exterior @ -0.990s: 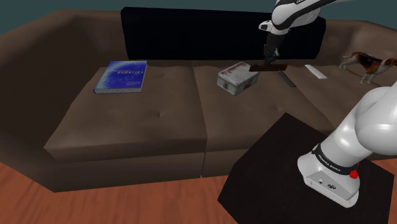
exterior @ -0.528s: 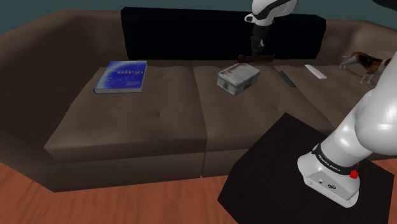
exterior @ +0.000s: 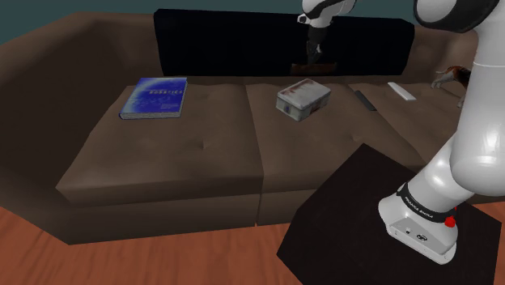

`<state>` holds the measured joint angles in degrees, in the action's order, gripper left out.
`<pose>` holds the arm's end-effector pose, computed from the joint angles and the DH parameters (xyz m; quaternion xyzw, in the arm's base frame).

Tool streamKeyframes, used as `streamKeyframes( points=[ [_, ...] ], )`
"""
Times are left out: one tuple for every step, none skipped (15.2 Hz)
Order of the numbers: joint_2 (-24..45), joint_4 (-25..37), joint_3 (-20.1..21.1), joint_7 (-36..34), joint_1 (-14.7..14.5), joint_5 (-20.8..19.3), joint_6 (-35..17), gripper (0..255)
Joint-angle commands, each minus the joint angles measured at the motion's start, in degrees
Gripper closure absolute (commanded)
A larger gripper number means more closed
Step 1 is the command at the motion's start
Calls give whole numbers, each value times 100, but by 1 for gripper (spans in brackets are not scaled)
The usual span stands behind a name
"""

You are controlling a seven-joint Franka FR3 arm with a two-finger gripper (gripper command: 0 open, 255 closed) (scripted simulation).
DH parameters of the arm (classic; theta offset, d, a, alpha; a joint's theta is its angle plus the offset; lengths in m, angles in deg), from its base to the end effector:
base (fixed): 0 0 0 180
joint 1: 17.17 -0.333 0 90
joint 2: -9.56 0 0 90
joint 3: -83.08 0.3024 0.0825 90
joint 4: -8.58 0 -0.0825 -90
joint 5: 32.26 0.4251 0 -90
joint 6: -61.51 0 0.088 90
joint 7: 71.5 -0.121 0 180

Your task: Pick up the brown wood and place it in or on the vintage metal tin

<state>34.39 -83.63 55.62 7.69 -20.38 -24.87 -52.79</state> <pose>0.6542 -0.2493 0.3568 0.8900 0.4543 -0.0295 0.0250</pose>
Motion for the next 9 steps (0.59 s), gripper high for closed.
streamKeyframes(
  points=[
    [76, -21, 18, 12, 16, 35, -93, 255],
    [102, -63, 25, 17, 19, 49, -158, 255],
    [129, -103, 33, 22, 22, 62, -223, 255],
    [157, -142, 41, 27, 25, 76, -287, 255],
    [186, -179, 49, 33, 29, 91, -351, 255],
    [217, -214, 58, 39, 33, 106, -414, 255],
    [248, -249, 67, 45, 38, 122, -477, 255],
    [280, -281, 76, 52, 43, 138, -539, 255],
    [313, -313, 86, 58, 48, 154, -601, 255]
  ],
)
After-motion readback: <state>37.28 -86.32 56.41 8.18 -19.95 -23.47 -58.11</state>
